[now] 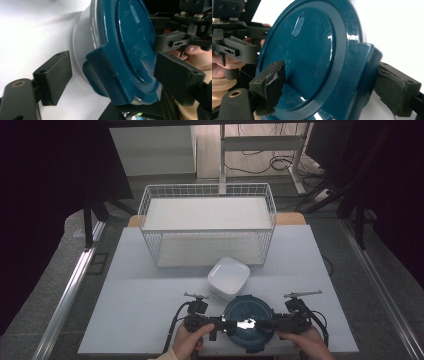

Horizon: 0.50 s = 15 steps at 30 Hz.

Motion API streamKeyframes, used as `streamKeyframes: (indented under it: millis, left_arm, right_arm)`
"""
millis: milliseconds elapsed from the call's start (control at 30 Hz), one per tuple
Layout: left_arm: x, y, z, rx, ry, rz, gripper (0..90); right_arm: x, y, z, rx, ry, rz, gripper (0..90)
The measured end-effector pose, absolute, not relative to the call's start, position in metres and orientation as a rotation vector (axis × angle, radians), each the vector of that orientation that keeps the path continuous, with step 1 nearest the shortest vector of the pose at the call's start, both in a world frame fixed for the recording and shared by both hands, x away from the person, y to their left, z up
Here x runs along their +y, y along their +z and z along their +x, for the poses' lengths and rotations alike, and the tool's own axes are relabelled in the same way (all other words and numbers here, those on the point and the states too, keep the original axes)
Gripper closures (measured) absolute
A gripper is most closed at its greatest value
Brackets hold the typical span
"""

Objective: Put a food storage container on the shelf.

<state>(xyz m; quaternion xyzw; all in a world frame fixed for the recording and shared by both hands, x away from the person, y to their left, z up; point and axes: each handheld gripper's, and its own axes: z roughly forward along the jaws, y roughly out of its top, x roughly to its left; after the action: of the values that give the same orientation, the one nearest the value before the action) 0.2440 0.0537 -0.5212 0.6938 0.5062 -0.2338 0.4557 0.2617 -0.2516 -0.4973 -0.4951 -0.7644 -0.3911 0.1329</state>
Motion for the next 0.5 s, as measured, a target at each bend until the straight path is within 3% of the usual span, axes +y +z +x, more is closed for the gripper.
streamKeyframes:
  millis: [133, 267, 500]
  left_arm:
    - [0.051, -0.525, 0.243, 1.256, -0.663, 1.680, 17.5]
    - [0.051, -0.524, 0.243, 1.294, -0.617, 1.683, 25.1]
    - [0.053, -0.518, 0.241, 1.332, -0.560, 1.667, 37.2]
  right_arm:
    - [-0.252, -0.500, 0.261, -2.163, -1.112, -1.450, 14.7]
    - [-0.255, -0.502, 0.260, -2.105, -1.089, -1.462, 16.1]
    - [-0.266, -0.502, 0.260, -2.022, -1.115, -1.503, 27.3]
